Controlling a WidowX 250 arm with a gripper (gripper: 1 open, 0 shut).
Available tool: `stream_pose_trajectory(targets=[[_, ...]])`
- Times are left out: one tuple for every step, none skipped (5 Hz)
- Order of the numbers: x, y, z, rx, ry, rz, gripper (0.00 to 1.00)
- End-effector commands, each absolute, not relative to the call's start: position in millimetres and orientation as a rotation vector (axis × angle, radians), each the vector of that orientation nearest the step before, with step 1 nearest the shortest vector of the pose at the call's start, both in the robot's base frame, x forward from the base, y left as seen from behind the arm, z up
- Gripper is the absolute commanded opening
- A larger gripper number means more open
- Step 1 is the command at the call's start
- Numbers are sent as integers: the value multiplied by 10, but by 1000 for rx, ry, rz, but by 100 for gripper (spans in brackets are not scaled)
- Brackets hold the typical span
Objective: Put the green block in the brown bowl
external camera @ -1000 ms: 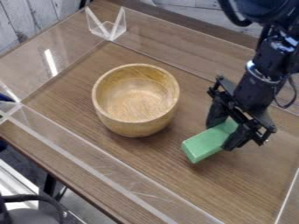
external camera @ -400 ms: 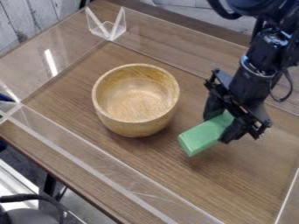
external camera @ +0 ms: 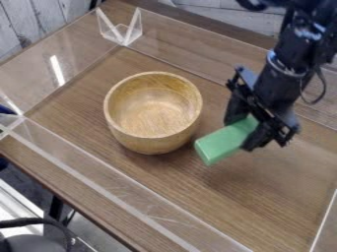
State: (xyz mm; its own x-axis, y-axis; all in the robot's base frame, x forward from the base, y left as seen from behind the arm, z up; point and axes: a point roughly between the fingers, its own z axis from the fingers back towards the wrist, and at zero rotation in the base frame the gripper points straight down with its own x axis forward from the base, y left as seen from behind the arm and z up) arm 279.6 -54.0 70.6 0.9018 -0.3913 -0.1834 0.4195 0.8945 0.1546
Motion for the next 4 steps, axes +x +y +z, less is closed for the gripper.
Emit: stream_pose_trajectory(targets=[[2827,-376,993,205,53,-377,0],[2759,-57,975,208,63,-312,0],[2733,283,1068,201,78,-187,0],[2709,585,1149,196,85,-97,0]])
